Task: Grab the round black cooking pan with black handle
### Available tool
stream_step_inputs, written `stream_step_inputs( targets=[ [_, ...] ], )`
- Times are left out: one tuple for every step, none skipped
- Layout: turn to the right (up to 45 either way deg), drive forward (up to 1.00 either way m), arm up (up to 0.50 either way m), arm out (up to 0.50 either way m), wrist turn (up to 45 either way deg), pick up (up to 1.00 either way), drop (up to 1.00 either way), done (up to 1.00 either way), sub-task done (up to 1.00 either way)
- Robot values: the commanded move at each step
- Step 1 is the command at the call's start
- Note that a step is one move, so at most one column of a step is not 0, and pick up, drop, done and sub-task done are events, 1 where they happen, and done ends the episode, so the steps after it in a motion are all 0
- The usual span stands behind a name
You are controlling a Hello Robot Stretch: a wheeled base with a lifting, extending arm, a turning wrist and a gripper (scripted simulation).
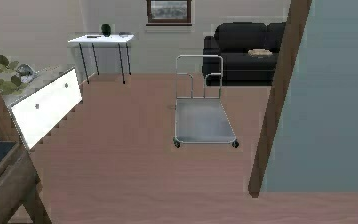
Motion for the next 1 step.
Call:
stream_step_inputs(
  targets=[
    [0.0, 0.0, 0.5, 0.0, 0.0, 0.0, 0.0, 0.0, 0.0]
  ],
)
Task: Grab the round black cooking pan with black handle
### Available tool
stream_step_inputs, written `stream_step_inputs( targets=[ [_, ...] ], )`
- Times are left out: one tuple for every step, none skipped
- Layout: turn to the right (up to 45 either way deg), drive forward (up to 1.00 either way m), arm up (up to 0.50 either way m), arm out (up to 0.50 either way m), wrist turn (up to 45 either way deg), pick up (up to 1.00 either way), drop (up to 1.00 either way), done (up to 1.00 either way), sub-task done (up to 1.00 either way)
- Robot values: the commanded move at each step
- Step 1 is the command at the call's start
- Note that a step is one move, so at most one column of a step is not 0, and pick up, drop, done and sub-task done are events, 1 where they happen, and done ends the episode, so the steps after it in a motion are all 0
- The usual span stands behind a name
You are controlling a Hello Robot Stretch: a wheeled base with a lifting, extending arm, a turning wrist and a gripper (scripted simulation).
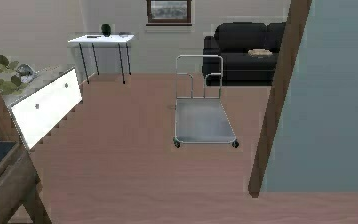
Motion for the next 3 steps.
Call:
stream_step_inputs(
  targets=[
    [0.0, 0.0, 0.38, 0.0, 0.0, 0.0, 0.0, 0.0, 0.0],
    [0.0, 0.0, 0.0, 0.36, 0.0, 0.0, 0.0, 0.0, 0.0],
    [0.0, 0.0, 0.0, 0.0, 45.0, 0.0, 0.0, 0.0, 0.0]
  ],
)
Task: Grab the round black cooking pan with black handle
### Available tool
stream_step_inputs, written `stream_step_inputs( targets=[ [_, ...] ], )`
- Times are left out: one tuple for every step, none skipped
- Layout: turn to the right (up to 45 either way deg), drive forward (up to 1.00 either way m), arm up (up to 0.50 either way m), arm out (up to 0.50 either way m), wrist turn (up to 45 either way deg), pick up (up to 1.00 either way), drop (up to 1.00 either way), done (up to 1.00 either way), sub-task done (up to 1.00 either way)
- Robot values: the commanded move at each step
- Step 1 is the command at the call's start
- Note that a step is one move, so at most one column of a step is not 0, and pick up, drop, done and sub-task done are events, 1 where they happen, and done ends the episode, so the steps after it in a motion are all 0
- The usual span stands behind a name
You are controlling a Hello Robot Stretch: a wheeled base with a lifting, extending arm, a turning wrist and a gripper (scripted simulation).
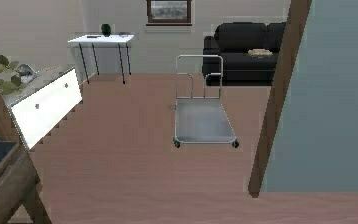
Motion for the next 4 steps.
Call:
stream_step_inputs(
  targets=[
    [0.0, 0.0, 0.0, 0.0, 45.0, 0.0, 0.0, 0.0, 0.0],
    [0.0, 0.0, 0.0, 0.0, 45.0, 0.0, 0.0, 0.0, 0.0],
    [0.0, 0.0, 0.0, 0.0, 42.0, 0.0, 0.0, 0.0, 0.0],
    [0.0, 0.0, -0.12, 0.0, 0.0, 0.0, 0.0, 0.0, 0.0]
  ],
)
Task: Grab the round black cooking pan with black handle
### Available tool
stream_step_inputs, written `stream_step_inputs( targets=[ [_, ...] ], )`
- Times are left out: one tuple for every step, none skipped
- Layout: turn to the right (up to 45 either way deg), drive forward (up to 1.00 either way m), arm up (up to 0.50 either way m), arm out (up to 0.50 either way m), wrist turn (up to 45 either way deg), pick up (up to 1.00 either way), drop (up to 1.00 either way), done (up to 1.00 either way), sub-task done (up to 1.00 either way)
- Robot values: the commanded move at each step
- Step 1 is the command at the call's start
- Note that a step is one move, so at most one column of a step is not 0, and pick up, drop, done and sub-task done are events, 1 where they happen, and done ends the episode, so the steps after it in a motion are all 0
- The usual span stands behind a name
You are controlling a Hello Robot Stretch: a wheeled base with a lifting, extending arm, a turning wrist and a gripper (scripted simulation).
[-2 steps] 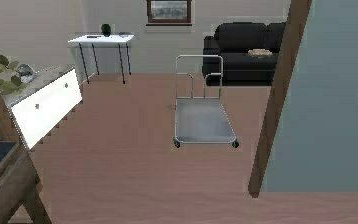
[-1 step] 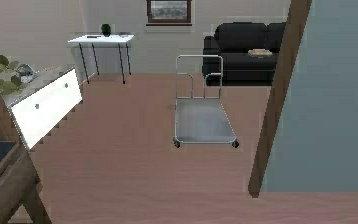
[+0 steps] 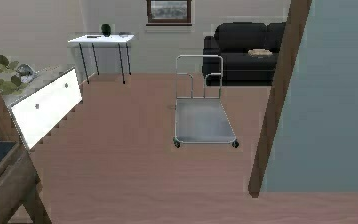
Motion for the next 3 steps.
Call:
stream_step_inputs(
  targets=[
    [0.0, 0.0, 0.0, 0.0, 0.0, 1.0, 0.0, 0.0, 0.0],
    [0.0, 0.0, 0.1, 0.0, 0.0, 0.0, 0.0, 0.0, 0.0],
    [0.0, 0.0, 0.0, 0.0, 0.0, 0.0, 0.0, 1.0, 0.0]
  ],
)
